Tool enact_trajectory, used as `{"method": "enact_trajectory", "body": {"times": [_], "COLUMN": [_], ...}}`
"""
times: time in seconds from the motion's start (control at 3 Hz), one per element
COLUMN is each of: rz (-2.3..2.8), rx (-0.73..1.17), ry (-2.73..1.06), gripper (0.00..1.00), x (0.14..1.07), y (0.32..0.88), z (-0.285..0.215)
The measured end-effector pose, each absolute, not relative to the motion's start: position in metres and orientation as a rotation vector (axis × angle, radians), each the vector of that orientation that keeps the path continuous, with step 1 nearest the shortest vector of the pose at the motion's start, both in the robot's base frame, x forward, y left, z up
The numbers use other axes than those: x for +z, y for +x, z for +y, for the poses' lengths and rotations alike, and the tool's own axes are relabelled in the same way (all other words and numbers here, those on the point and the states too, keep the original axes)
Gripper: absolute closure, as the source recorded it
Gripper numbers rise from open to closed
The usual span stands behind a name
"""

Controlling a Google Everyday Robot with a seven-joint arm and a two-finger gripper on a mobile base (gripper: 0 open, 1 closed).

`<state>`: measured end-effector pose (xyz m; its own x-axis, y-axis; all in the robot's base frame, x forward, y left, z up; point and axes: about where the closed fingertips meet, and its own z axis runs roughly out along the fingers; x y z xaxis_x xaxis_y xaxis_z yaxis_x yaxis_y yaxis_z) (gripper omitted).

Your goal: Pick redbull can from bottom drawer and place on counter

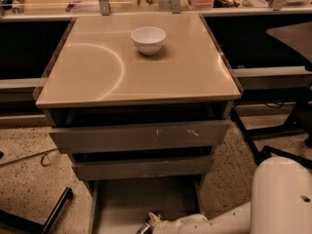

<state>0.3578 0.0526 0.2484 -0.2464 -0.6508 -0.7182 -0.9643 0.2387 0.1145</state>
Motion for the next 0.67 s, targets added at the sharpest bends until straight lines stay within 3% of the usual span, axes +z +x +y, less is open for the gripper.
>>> {"method": "enact_trajectory", "body": {"times": [0.67], "rz": [1.988], "rx": [0.733], "ry": [-1.43], "gripper": [0.0], "x": [0.194], "y": [0.356], "z": [0.038]}}
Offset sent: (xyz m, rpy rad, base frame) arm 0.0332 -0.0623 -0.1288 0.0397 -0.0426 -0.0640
